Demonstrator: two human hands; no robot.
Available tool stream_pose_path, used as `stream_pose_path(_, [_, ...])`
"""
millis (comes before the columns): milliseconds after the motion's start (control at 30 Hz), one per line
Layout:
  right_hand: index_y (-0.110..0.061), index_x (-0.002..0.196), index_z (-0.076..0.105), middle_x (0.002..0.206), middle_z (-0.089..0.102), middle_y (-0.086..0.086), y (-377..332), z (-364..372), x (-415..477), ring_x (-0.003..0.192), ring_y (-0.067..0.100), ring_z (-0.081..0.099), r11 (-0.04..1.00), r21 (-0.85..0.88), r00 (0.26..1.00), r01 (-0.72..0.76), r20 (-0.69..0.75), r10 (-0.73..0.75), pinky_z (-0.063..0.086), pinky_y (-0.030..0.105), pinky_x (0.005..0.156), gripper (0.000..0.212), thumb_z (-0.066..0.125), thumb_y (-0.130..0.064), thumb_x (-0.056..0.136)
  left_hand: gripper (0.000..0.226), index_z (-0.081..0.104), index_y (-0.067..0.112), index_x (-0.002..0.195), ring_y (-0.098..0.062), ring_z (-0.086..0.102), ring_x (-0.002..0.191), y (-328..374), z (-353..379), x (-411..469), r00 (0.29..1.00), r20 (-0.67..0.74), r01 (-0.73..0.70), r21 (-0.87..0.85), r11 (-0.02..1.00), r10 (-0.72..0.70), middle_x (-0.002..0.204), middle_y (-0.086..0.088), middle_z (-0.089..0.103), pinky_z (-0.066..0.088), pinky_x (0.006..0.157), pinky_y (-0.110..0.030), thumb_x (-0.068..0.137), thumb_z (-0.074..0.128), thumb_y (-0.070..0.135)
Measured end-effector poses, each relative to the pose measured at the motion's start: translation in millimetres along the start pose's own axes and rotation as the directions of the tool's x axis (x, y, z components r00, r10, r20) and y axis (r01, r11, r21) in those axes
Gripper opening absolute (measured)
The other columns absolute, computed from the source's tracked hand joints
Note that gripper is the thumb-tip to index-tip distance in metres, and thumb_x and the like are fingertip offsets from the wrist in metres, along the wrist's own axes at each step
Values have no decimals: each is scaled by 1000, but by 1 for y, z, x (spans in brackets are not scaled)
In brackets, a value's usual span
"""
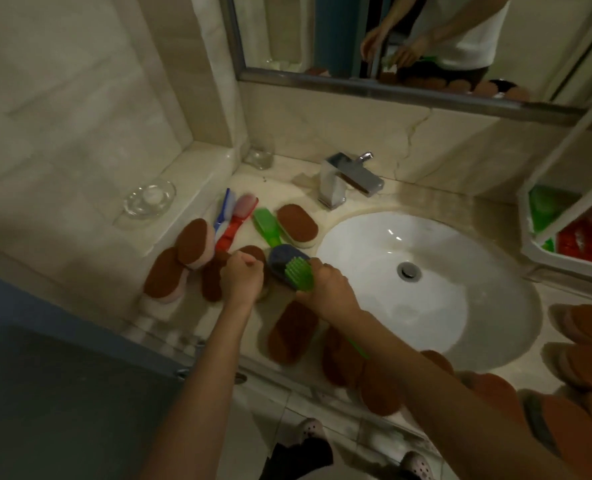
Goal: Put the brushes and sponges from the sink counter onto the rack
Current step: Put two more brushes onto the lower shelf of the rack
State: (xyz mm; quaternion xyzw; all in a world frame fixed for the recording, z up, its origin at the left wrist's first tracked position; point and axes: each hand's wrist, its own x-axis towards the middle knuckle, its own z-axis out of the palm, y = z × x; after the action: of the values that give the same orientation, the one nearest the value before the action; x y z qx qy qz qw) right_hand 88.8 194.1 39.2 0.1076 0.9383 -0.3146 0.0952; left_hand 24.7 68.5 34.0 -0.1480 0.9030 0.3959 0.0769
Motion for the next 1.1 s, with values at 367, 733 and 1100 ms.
stream_pose_path(367, [-6, 125, 45, 120, 58, 13, -54, 24, 96, 107, 26, 59, 975, 201, 996, -91, 13, 91, 48, 30, 78, 49, 65, -13, 81, 31, 53, -2, 122, -32, 53, 117, 9, -11, 130, 978, 44, -204, 369, 907, 202, 125, -19, 55, 45, 97, -37, 93, 50, 10])
stream_pose_path(733, [-12, 131, 43, 124, 57, 12, -42, 15, 152, 113, 27, 56, 976, 162, 987, -142, -46, 152, 47, 38, 96, 58, 69, -19, 80, 72, 20, 0, 146, -31, 48, 125, 13, 21, 208, 971, 137, -233, 735, 637, 197, 137, -19, 48, 33, 107, -41, 88, 60, 16])
stream_pose_path(1100, [-16, 130, 44, 120, 61, 9, -38, -7, 142, 101, 23, 59, 954, 243, 956, -176, -190, 224, 39, 22, 75, 54, 66, -28, 83, 76, 1, 8, 151, -34, 58, 113, 62, -14, 183, 978, 3, -206, 202, 958, 209, 135, -22, 49, 50, 90, -40, 93, 50, 4])
